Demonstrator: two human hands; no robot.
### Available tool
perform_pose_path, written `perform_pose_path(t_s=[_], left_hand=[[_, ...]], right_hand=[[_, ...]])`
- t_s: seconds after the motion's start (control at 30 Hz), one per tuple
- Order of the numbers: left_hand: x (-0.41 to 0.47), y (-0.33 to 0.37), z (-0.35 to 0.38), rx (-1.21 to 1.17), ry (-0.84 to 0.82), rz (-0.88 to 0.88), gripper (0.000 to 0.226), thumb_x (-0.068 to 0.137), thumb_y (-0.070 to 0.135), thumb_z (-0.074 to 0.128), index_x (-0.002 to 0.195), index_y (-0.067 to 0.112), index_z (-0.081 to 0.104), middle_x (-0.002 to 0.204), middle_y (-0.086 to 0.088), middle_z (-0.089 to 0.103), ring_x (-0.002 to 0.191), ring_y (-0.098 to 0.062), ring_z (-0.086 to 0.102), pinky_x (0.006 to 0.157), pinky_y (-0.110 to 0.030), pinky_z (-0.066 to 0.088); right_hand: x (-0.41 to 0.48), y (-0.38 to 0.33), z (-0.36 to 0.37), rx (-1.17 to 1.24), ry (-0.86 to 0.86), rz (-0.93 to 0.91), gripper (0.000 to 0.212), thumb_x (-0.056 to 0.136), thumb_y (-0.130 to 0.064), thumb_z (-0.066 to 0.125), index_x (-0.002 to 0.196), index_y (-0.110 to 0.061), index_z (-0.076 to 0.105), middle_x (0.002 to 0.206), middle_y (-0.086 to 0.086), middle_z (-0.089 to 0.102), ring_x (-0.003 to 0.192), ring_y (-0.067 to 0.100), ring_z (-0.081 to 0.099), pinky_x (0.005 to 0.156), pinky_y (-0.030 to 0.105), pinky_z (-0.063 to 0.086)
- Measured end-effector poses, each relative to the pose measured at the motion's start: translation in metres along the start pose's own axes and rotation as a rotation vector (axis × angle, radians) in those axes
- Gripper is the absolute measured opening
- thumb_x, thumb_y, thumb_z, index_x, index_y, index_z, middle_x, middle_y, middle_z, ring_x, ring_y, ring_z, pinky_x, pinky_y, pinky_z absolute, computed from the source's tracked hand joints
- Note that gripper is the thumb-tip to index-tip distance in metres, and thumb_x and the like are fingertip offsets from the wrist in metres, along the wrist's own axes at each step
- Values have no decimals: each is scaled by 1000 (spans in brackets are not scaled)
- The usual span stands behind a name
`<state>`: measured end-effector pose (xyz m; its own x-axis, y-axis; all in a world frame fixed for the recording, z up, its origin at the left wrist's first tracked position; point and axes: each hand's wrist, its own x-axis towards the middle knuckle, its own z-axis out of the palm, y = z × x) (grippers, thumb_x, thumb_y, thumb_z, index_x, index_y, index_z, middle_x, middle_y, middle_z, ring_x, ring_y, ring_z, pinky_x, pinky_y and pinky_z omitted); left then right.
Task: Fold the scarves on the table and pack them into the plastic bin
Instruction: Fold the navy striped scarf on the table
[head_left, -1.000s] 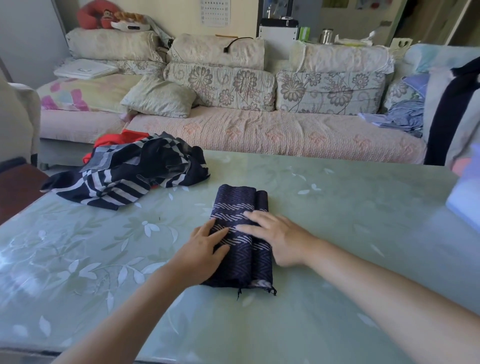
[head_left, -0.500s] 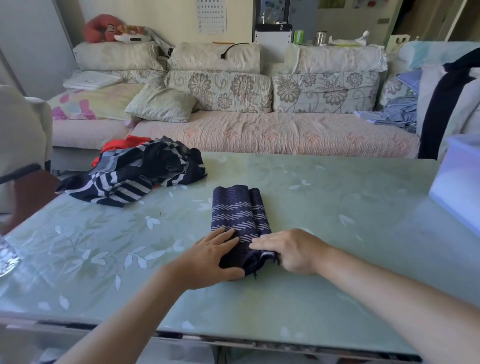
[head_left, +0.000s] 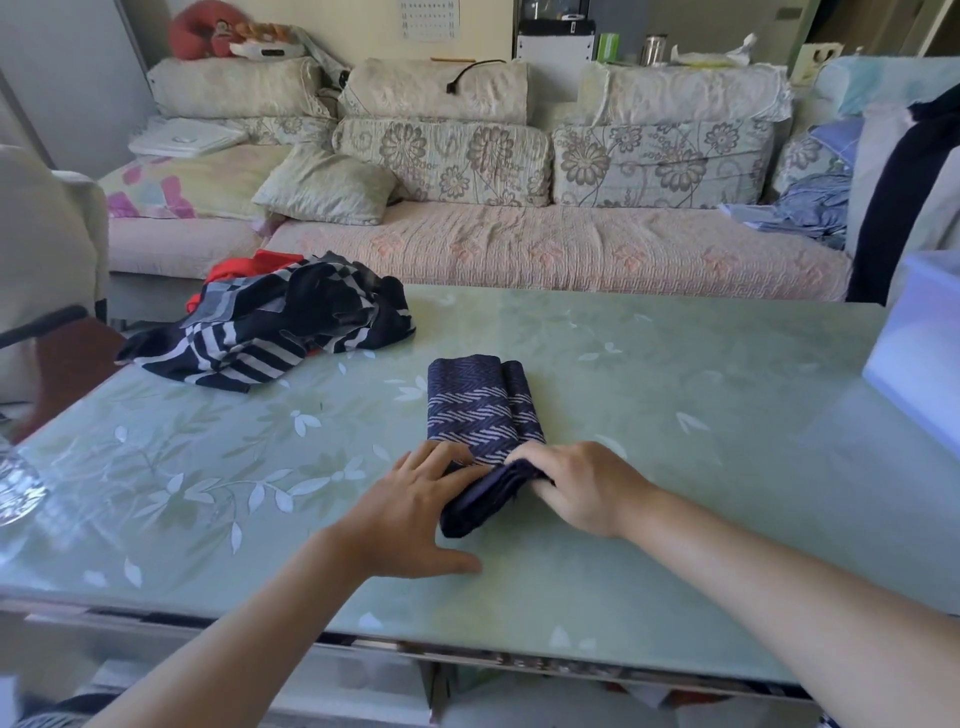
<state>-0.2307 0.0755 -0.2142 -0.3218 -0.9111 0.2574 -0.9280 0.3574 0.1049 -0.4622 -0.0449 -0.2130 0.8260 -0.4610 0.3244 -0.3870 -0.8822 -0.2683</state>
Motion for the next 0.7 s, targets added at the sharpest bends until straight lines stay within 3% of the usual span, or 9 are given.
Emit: perform_pose_path(t_s=[0.13,0.2,0.27,0.37,0.53,0.6,0.7], left_hand=[[1,1,-3,-181,235,-14,35,78,39,68,109,24,65,98,10,63,87,-10,57,76,-20,45],[4,6,-8,-360,316,-180,8,83,21,68,88,24,63,80,11,65,74,-6,60,66,-17,45],[13,10,-10,-516,320,-414,13,89,20,65,78,23,58,70,6,64,67,-9,61,59,-21,45],[31,9,-4,-622,318,-695,19,95,30,54,84,15,56,73,-3,62,68,-22,54,60,-36,42],[53,1,10,-761,280,-955,24,97,28,53,119,20,46,101,1,62,83,-17,59,67,-33,46],[57,0,13,-573,363,-859,35,94,17,57,126,21,44,116,2,52,96,-19,56,77,-33,47],[62,-4,9,-76,507,-310,31,86,4,50,111,18,62,114,2,55,101,-23,52,80,-35,46]], right_hand=[[2,6,-7,104,22,146,27,89,-38,52,114,-33,59,84,-5,69,75,23,61,69,40,51],[4,7,-10,244,58,216,22,90,-32,61,111,-31,62,80,-7,68,72,19,60,71,39,52],[8,6,-11,378,145,288,20,90,-27,67,109,-29,65,84,-8,71,77,14,64,77,35,53],[23,6,-9,417,285,473,16,89,-32,67,105,-31,67,86,-13,71,83,9,65,78,29,52],[43,14,8,371,248,707,12,89,-36,64,100,-30,67,89,-10,69,87,16,64,79,34,52],[46,14,14,339,244,746,14,90,-37,65,102,-29,66,93,-8,69,89,19,64,78,33,51],[48,15,21,332,294,761,18,92,-33,66,108,-26,65,98,-4,70,91,21,64,78,32,50]])
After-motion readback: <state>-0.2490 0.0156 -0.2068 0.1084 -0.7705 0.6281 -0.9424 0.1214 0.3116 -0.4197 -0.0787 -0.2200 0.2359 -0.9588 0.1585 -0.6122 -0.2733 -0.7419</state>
